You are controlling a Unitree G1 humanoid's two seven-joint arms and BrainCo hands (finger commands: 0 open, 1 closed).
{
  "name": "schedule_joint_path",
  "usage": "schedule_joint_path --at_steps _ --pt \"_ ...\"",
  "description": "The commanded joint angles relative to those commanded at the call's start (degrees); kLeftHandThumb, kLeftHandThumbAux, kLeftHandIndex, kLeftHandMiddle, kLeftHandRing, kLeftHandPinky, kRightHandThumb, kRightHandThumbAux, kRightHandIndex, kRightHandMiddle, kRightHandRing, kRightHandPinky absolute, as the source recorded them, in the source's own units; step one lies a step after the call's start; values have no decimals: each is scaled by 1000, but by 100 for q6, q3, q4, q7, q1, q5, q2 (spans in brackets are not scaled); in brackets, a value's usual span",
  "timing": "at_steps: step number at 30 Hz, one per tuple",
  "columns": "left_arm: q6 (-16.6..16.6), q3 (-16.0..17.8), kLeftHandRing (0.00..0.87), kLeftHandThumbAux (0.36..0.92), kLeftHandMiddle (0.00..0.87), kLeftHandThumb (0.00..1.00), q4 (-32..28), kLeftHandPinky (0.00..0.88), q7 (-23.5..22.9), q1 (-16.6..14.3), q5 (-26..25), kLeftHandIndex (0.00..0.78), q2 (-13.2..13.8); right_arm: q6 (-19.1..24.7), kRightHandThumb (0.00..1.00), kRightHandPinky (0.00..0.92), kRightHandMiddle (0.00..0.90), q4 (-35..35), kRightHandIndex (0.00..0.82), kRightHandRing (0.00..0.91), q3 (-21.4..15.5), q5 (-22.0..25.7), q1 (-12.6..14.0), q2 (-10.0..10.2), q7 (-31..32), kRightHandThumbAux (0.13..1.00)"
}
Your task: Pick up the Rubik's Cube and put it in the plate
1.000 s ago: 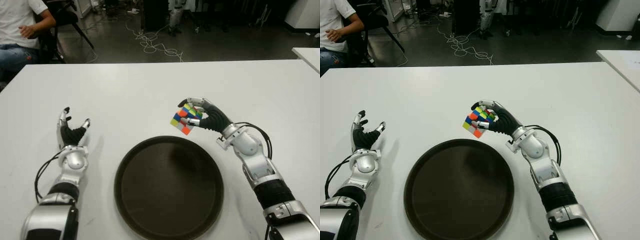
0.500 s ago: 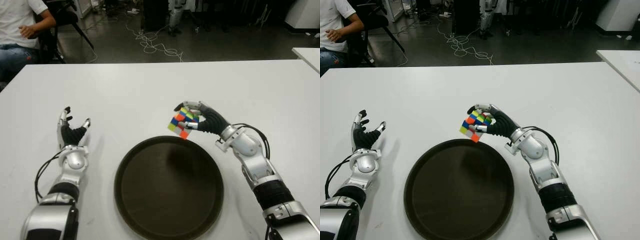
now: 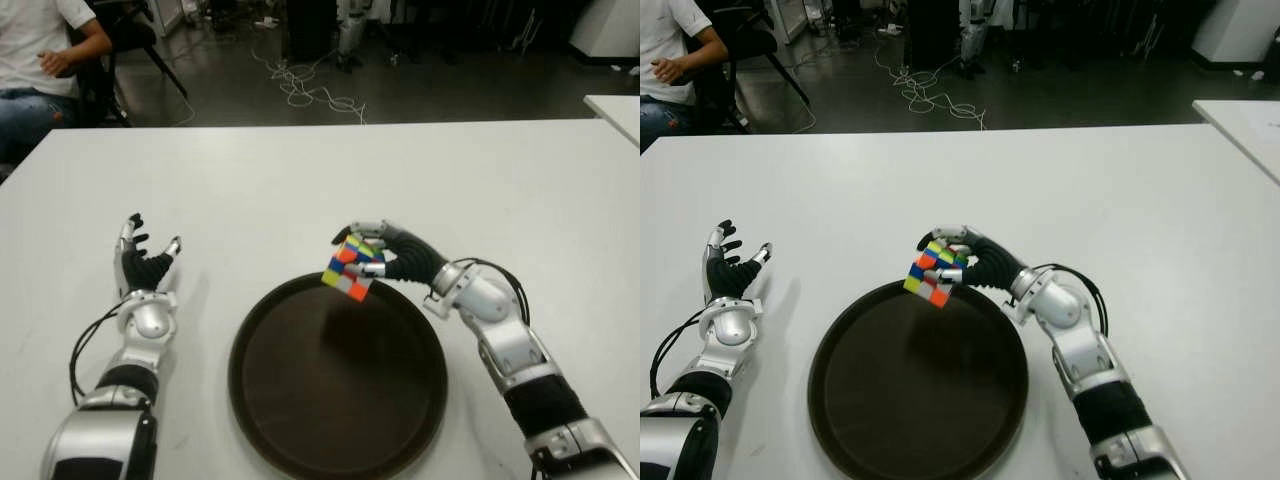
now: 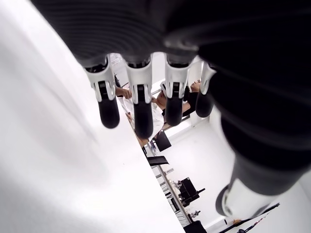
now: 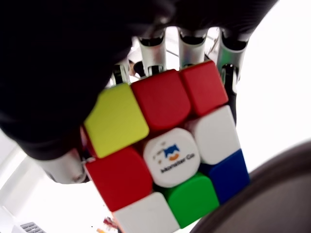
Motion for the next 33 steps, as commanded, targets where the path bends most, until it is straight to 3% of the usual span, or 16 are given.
schedule_joint_path --at_steps 17,24,33 --pt "-54 44 135 731 133 14 -14 124 -39 16 -56 97 -25 135 680 820 807 -482 436 832 103 277 263 -78 507 725" --pt "-75 36 142 732 136 15 -6 143 -48 13 -46 96 -17 164 680 822 811 -440 436 835 174 135 244 -121 508 725" --pt "-113 47 214 743 180 21 -6 272 -75 12 -64 112 -21 255 679 830 814 -562 434 840 284 -245 284 -209 309 726"
